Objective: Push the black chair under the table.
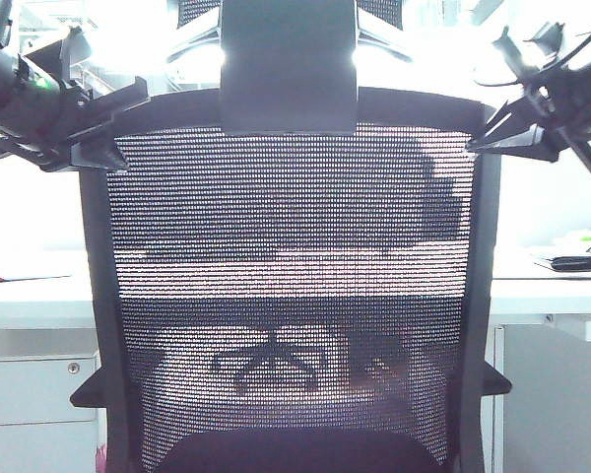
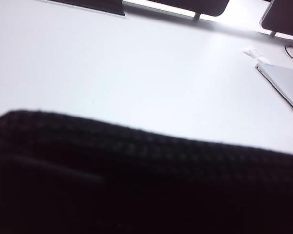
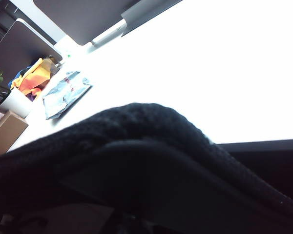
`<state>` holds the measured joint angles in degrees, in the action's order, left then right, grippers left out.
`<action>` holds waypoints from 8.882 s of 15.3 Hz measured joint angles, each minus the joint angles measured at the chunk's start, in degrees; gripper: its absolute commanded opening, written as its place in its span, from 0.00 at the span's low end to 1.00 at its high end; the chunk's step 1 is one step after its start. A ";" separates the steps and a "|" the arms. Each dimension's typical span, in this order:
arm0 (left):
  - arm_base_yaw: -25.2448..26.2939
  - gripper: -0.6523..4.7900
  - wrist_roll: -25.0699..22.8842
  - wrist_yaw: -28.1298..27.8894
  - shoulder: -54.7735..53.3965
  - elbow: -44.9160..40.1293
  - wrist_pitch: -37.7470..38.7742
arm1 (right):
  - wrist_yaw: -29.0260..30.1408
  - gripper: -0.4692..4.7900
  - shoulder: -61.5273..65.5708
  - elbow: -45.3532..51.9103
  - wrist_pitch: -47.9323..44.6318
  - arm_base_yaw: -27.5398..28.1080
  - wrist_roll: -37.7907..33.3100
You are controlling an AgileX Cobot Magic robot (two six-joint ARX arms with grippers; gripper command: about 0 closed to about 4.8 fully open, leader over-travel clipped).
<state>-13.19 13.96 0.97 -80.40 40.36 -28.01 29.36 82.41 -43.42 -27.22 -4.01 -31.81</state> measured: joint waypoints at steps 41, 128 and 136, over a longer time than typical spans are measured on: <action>2.51 0.11 -2.89 4.39 -20.72 20.37 -0.24 | 3.74 0.08 24.79 -26.18 6.60 -4.55 0.39; 13.81 0.11 -7.02 1.68 80.19 -39.82 25.24 | -21.84 0.09 -57.75 27.02 19.06 -6.38 3.02; 13.79 0.11 -7.02 1.68 80.19 -39.82 25.24 | -21.84 0.09 -57.77 27.02 19.06 -6.38 3.02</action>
<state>0.60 6.94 2.66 -0.21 0.54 -2.76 7.53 24.64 -16.40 -8.16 -10.39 -28.80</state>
